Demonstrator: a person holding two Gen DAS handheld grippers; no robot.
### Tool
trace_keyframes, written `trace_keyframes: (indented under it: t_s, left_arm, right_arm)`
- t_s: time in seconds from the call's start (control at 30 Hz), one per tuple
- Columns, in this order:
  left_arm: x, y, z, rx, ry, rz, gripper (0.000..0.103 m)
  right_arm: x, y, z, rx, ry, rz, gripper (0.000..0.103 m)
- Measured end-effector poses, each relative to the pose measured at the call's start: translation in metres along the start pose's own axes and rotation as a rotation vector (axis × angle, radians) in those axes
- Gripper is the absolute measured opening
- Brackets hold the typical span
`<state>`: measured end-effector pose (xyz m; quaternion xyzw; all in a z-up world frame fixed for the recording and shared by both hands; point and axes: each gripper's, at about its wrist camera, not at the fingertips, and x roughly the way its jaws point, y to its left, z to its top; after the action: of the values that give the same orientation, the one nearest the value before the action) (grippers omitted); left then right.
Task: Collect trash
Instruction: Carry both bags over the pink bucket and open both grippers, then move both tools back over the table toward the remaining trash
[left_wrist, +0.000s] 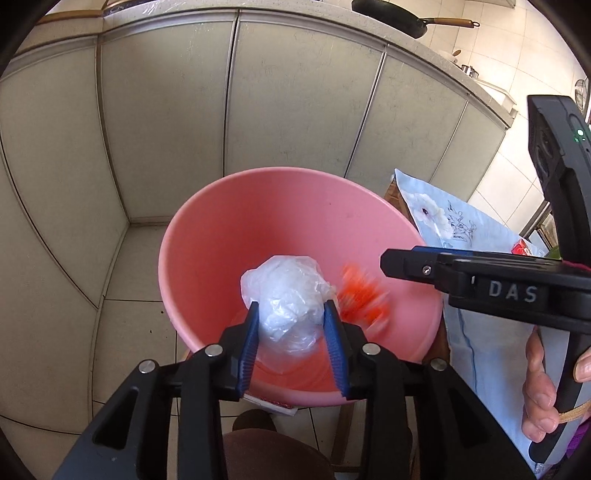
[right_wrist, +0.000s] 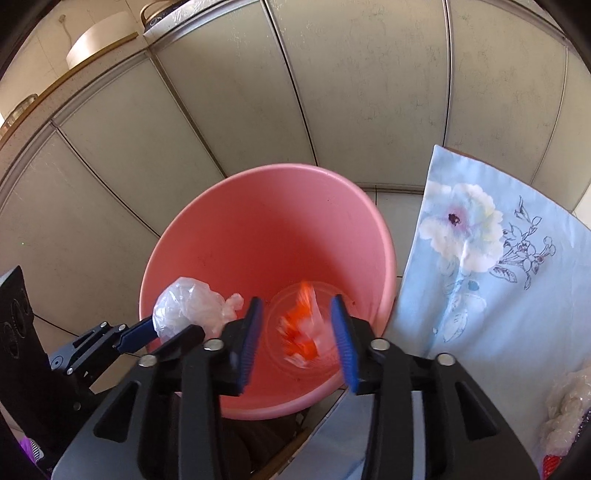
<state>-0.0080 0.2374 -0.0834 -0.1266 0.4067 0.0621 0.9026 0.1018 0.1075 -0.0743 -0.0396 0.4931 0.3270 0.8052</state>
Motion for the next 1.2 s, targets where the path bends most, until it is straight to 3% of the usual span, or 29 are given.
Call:
trace_keyframes:
  t_s: [0.3, 0.67, 0.9, 1.2]
  left_arm:
    - [-0.022, -0.002, 0.004, -0.024, -0.044, 0.004, 0.046]
    - [-0.075, -0.037, 0.005, -0.005, -0.185, -0.09, 0.048]
    - [-0.098, -0.077, 0.002, 0.084, -0.213, -0.162, 0.053]
    - [-0.117, -0.134, -0.012, 0.239, -0.218, -0.268, 0.058]
  right_arm:
    - [-0.031, -0.002, -0.007, -0.002, -0.066, 0.013, 0.047]
    - [-0.113, -0.003, -0.033, -0.063, -0.237, -0.023, 0.047]
    - [-0.177, -0.034, -0.057, -0.02, -0.326, -0.06, 0.047]
    - [-0.251, -0.1, -0.113, 0.079, -0.37, -0.191, 0.048]
